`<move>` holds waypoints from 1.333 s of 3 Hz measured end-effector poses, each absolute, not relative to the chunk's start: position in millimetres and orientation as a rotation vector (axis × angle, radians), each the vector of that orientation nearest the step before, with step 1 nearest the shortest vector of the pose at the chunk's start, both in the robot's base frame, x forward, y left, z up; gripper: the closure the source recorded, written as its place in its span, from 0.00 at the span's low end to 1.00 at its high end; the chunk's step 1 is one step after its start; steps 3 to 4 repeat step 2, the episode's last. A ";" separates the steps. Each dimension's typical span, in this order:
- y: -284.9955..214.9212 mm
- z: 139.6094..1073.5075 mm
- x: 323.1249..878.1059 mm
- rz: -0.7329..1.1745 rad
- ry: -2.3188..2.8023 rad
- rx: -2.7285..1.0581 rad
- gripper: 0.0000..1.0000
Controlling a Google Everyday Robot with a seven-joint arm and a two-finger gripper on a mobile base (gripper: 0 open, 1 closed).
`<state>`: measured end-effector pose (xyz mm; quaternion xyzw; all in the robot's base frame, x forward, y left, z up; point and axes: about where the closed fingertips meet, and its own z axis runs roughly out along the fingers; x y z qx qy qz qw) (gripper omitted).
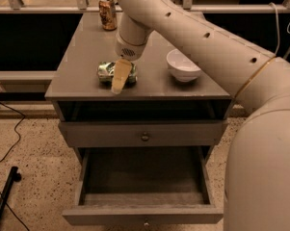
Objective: Pick green can from middle drawer and place on counter
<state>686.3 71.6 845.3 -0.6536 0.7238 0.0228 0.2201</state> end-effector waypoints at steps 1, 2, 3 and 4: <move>48.0 849.9 680.8 0.077 1.928 -1.805 0.00; 48.0 849.9 680.8 0.077 1.928 -1.805 0.00; 48.0 849.9 680.8 0.077 1.928 -1.805 0.00; 48.0 849.9 680.8 0.077 1.928 -1.805 0.00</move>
Offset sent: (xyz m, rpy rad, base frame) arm -0.0059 -0.0189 0.0048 0.0382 -0.0346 0.0328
